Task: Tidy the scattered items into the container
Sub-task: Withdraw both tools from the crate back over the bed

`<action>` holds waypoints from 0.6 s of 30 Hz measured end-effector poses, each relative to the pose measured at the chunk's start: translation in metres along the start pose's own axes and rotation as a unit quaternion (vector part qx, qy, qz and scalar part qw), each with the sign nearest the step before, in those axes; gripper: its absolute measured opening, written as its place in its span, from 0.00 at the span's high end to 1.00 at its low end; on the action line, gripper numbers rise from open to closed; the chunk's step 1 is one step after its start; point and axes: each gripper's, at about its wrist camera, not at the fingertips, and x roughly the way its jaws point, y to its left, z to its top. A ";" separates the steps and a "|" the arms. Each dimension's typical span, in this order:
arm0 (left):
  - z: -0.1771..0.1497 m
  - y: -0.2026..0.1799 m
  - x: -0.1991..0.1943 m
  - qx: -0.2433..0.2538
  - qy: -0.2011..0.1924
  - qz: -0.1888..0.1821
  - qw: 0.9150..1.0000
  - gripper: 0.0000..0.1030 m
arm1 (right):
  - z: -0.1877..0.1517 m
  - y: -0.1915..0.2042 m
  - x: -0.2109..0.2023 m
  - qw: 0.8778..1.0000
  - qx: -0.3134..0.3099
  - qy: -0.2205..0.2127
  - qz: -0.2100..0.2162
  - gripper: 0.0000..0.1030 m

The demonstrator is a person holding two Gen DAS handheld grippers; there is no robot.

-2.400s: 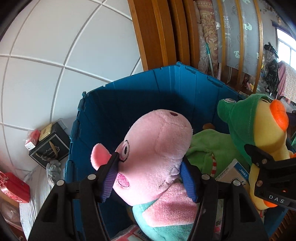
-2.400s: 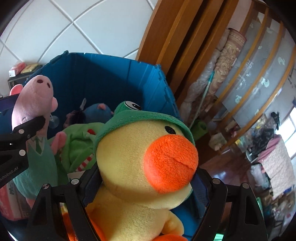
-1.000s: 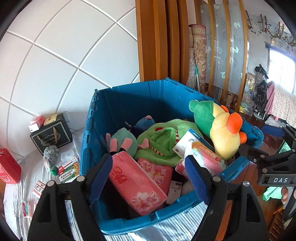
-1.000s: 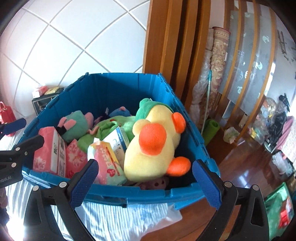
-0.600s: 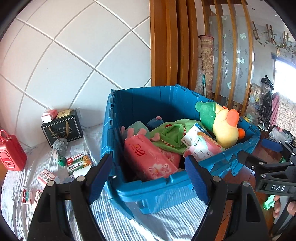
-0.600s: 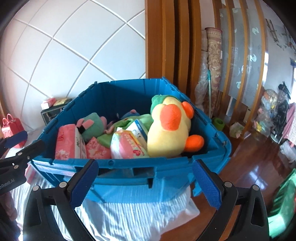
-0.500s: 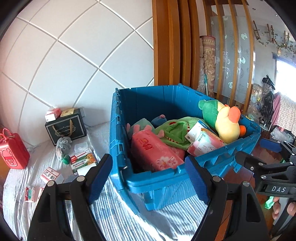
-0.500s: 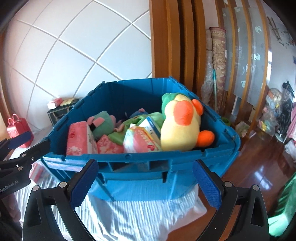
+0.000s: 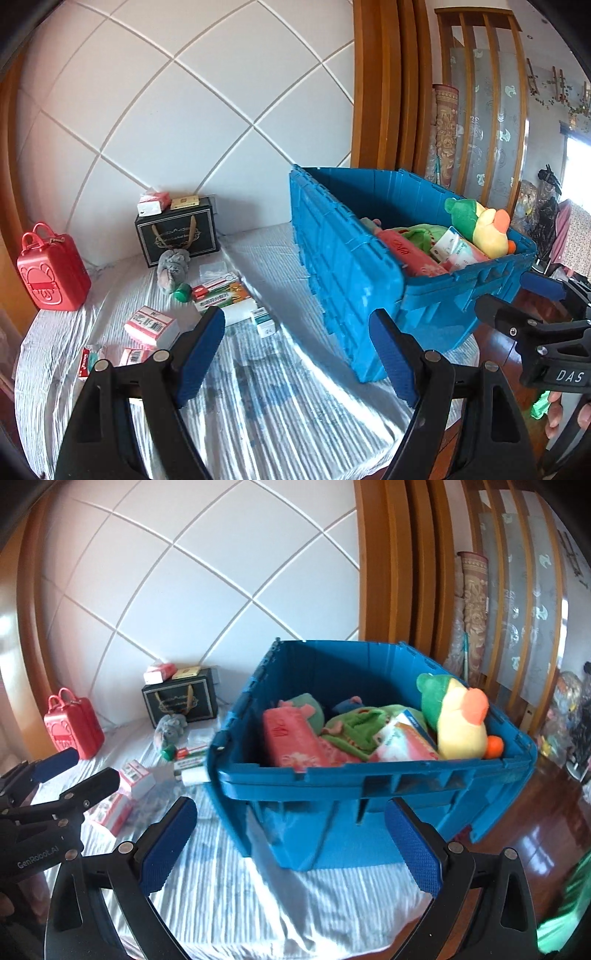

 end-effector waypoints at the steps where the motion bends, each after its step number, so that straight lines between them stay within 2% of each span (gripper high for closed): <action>1: -0.004 0.014 -0.001 -0.002 0.004 0.005 1.000 0.22 | 0.000 0.014 0.000 1.000 -0.003 -0.004 0.002 0.00; 10: -0.049 0.136 0.007 -0.043 0.060 0.045 0.996 0.22 | -0.012 0.132 0.031 0.999 -0.001 0.008 0.034 0.00; 15: -0.072 0.192 0.020 -0.073 0.093 0.069 0.990 0.22 | -0.018 0.169 0.064 0.998 -0.013 0.030 0.051 0.00; 18: -0.083 0.224 0.033 -0.107 0.110 0.088 0.984 0.22 | -0.018 0.181 0.088 0.997 -0.018 0.037 0.063 0.00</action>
